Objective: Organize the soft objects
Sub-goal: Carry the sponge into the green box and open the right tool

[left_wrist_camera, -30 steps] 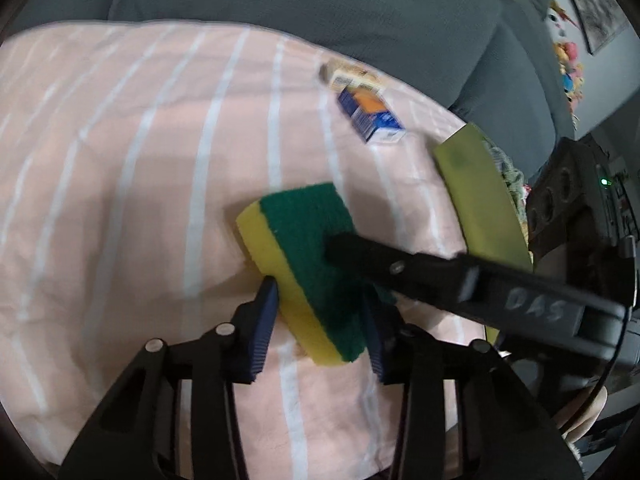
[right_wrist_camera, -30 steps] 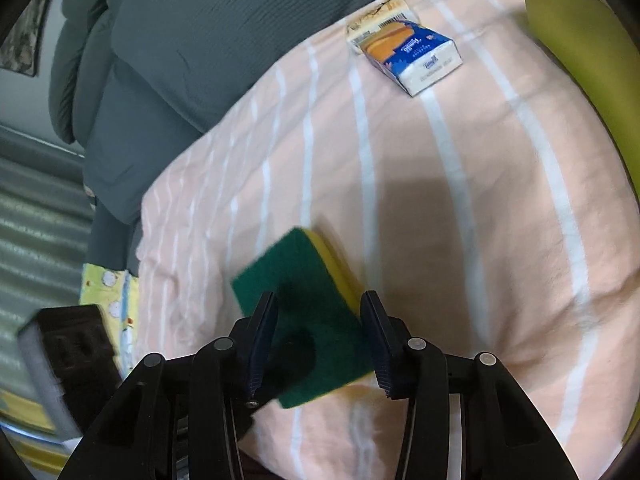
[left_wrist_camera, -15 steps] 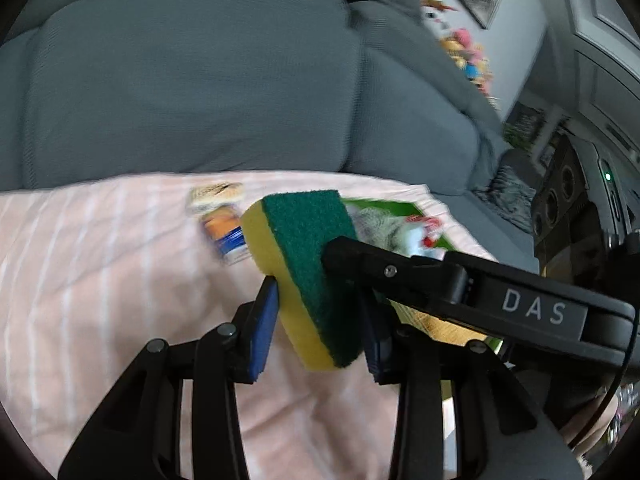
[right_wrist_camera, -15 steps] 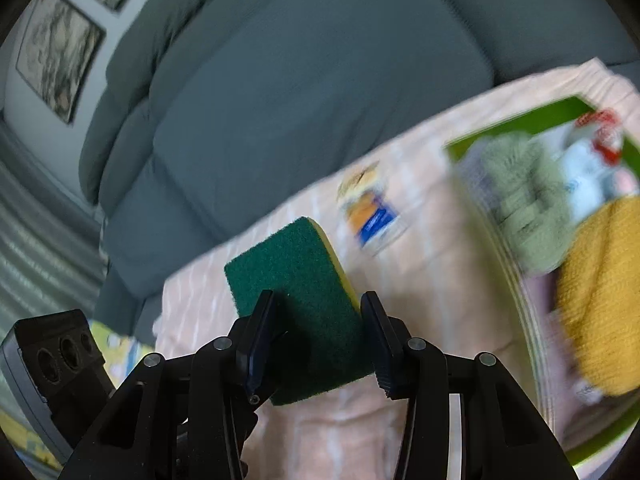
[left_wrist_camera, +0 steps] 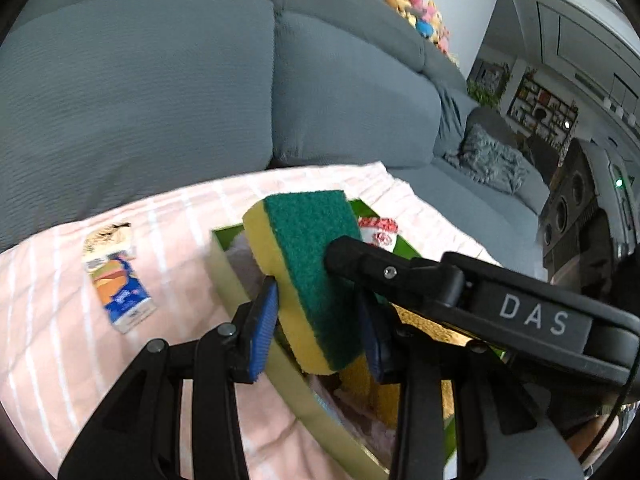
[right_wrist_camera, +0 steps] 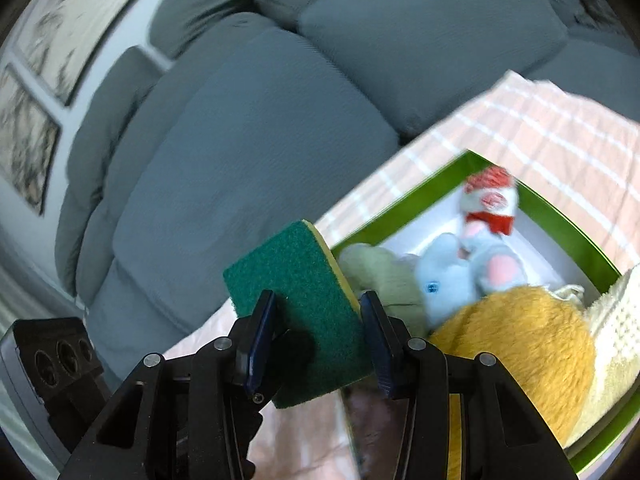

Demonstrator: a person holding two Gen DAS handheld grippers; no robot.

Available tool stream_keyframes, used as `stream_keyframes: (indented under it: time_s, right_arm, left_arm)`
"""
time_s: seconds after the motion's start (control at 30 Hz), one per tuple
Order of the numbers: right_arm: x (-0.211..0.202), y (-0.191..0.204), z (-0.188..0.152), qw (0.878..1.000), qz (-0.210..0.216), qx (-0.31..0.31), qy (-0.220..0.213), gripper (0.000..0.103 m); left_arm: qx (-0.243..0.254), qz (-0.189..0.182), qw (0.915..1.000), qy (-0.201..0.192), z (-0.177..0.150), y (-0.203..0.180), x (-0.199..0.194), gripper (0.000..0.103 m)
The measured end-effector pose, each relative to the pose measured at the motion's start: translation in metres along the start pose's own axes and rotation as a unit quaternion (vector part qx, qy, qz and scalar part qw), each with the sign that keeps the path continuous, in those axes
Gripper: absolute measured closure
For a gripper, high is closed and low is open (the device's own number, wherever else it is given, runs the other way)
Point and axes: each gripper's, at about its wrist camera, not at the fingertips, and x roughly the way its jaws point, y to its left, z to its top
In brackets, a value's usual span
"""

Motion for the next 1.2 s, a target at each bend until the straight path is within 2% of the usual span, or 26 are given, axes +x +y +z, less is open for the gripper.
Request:
stream_keyframes:
  time_s: [0.13, 0.3, 0.57, 0.87, 0.97, 1.07, 1.13, 1.2]
  right_arm:
    - [0.009, -0.013, 0.006, 1.0, -0.03, 0.003, 0.003, 0.056]
    - [0.031, -0.033, 0.008, 0.998, -0.051, 0.031, 0.034, 0.056]
    - [0.043, -0.04, 0.009, 0.996, -0.066, 0.047, 0.044, 0.056]
    - [0.044, -0.041, 0.009, 0.996, -0.068, 0.05, 0.042, 0.056]
    - [0.044, -0.039, 0.01, 0.996, -0.075, 0.038, 0.038, 0.055]
    - [0.034, -0.034, 0.008, 0.995, -0.088, 0.037, 0.019, 0.045]
    - [0.026, -0.029, 0.006, 0.995, -0.095, 0.027, 0.003, 0.043]
    - [0.018, -0.024, 0.003, 0.995, -0.102, 0.016, -0.01, 0.039]
  left_arm:
    - [0.001, -0.013, 0.9996, 0.023, 0.002, 0.002, 0.022, 0.067]
    - [-0.014, -0.011, 0.9973, 0.071, 0.003, 0.009, 0.049, 0.067]
    - [-0.015, 0.005, 0.995, 0.098, 0.004, 0.011, 0.058, 0.067]
    - [-0.009, 0.023, 0.9953, 0.094, 0.002, 0.009, 0.049, 0.065]
    - [-0.023, 0.015, 0.9956, 0.09, 0.0, 0.009, 0.037, 0.061]
    - [-0.026, 0.008, 0.9965, 0.079, -0.001, 0.008, 0.021, 0.056]
    - [-0.026, 0.01, 0.9977, 0.062, -0.003, 0.01, 0.006, 0.038]
    - [-0.035, 0.015, 0.9985, 0.04, -0.006, 0.017, -0.011, 0.031]
